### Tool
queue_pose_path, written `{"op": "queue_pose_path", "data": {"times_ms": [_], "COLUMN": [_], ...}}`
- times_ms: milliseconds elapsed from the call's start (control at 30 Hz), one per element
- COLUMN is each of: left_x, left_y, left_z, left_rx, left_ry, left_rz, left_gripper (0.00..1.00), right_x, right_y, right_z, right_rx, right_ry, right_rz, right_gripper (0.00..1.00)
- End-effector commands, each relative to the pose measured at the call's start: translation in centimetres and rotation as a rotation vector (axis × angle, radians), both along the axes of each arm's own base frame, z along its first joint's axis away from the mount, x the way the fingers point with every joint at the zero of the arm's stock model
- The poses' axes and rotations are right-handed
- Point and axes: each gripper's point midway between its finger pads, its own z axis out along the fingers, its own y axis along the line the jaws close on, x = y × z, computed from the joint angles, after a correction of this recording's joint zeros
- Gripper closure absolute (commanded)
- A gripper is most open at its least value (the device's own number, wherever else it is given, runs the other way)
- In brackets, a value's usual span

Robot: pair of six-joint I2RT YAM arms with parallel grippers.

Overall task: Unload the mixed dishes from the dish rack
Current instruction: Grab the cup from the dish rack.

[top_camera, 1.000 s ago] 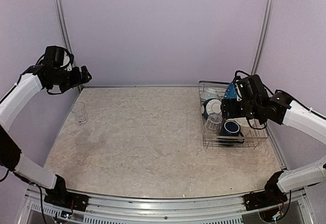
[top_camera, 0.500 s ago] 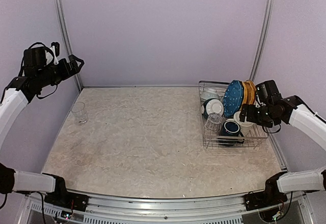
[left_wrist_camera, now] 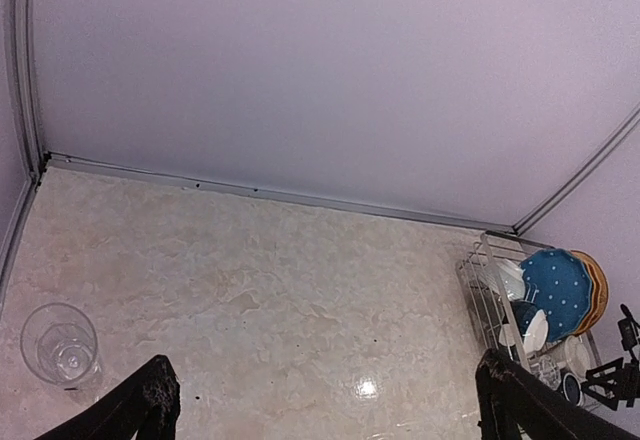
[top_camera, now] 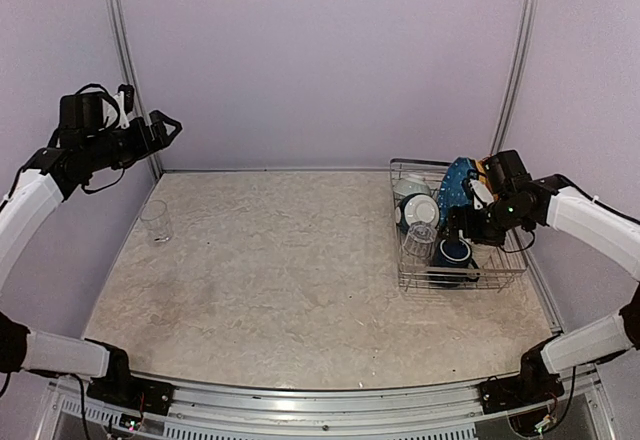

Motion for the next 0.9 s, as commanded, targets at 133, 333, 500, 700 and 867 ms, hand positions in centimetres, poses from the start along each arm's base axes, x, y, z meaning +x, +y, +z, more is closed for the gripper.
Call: {"op": "queue_pose_path", "data": {"times_ms": [133,333,500,700,867], "left_x": [0.3,0.2,0.4,0.4,0.3], "left_y": [-1.4,-2.0,-2.3,-2.7,-2.9], "left_z": [0.1,0.1,-0.2,-0.4,-0.3], "left_rx": [-0.017,-0.017,-0.02,-0.029,-0.03], "left_ry": [0.032,0.037,0.046,0.058,0.056], "left_rz": [-0.047,-0.062,-0.066,-0.086,-0.096], "left_gripper": [0.01,0.01,0.01,0.01,0.01], "right_x": [3.1,4.6,5.0,5.5,5.7], "right_y": [4.3,4.7,5.6,6.5,7.0], "right_z": [0.2,-1.4,-3.0,-3.9,-4.7], "right_rx": [-0.101,-0.162,-0.19,-0.212,-0.218], "right_ry": [-0.021,-0.009,0.019,0.033,0.04], "right_rz": [0.102,0.082,0.097,0.116,0.123], "right_gripper": [0.0,0.01,0.08,0.16,0.16]}}
